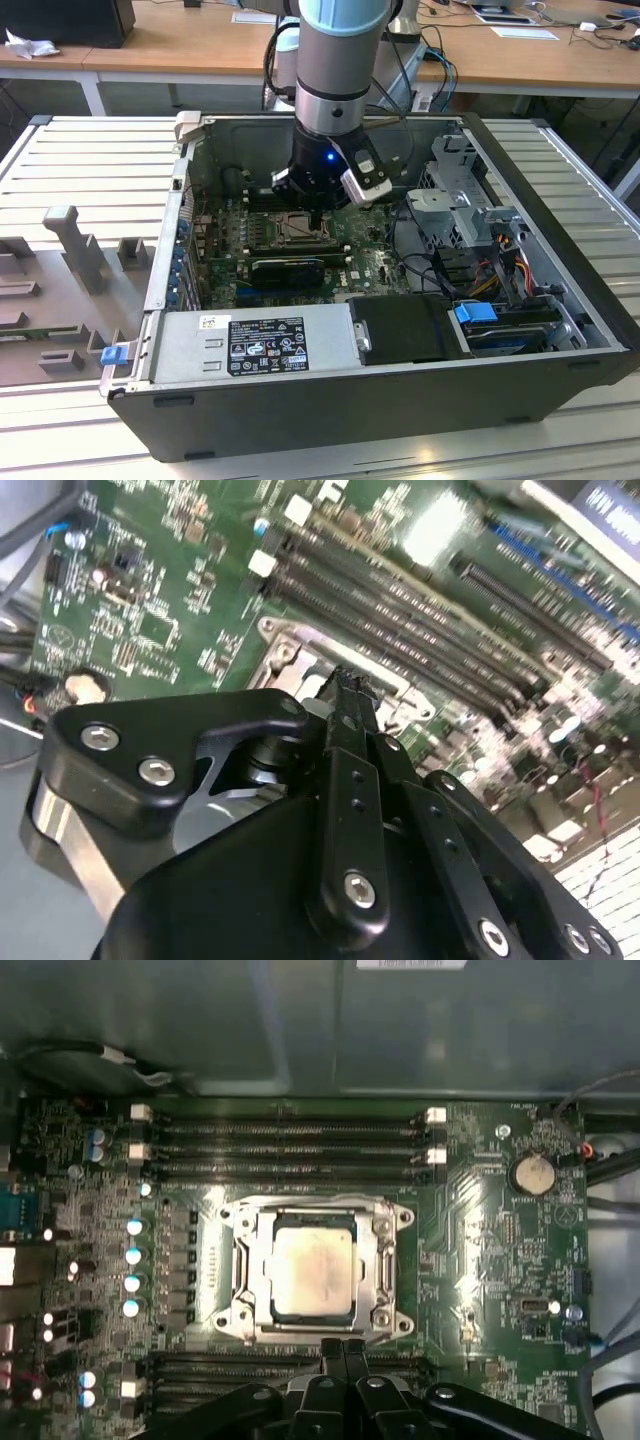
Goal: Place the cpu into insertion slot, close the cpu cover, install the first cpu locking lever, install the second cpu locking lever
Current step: 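Install the second cpu locking lever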
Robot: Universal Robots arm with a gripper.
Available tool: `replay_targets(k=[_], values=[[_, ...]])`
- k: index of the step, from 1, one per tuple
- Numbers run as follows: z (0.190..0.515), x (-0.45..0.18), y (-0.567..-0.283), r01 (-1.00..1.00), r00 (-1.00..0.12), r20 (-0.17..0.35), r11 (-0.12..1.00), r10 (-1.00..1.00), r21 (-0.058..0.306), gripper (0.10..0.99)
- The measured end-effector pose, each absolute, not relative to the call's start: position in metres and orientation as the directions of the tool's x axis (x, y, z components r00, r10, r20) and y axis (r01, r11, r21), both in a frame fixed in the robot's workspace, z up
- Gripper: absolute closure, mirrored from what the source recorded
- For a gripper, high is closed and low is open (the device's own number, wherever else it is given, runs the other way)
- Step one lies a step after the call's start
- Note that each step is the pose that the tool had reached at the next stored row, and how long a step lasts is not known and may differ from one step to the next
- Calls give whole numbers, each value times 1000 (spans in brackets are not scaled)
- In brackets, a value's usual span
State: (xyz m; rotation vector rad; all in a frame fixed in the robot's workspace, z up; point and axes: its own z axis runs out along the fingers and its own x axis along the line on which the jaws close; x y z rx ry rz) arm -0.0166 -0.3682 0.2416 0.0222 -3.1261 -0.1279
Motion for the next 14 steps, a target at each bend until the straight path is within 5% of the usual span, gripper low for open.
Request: replay_targets(k=[14], values=[[230,-31,-374,-15,-1000,12,996,-16,85,980]])
